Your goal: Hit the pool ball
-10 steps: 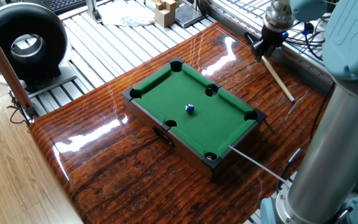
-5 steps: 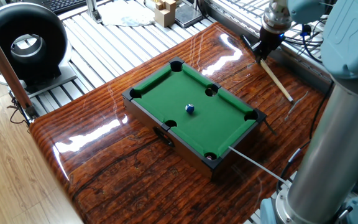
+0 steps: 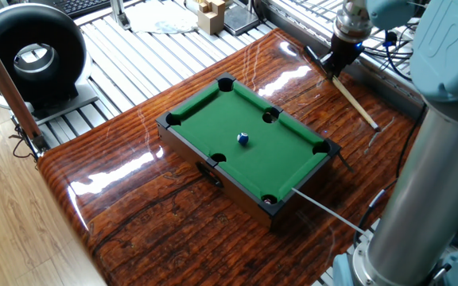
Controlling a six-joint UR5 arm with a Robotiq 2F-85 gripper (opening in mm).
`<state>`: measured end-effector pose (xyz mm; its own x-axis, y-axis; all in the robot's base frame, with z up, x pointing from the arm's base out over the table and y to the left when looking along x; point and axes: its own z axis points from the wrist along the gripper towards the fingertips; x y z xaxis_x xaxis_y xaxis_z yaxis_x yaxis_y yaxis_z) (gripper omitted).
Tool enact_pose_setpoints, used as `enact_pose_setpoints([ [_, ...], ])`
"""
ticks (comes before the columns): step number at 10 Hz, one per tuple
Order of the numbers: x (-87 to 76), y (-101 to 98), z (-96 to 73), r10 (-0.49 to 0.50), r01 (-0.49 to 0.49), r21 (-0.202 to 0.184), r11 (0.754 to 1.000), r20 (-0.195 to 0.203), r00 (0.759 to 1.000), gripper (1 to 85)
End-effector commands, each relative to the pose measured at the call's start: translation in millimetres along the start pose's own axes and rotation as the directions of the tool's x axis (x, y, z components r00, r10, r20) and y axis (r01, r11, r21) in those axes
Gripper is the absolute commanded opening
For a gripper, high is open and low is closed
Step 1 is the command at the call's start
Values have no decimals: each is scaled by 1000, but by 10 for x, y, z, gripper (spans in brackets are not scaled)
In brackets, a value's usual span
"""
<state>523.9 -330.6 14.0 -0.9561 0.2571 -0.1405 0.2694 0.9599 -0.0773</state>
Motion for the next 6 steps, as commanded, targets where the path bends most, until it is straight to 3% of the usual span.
enact_pose_setpoints([
  [1,-3,13,-123,29,-29,-2,1000,-10,1000,13],
  [6,-10,312,-281,68,-68,-9,998,-30,997,13],
])
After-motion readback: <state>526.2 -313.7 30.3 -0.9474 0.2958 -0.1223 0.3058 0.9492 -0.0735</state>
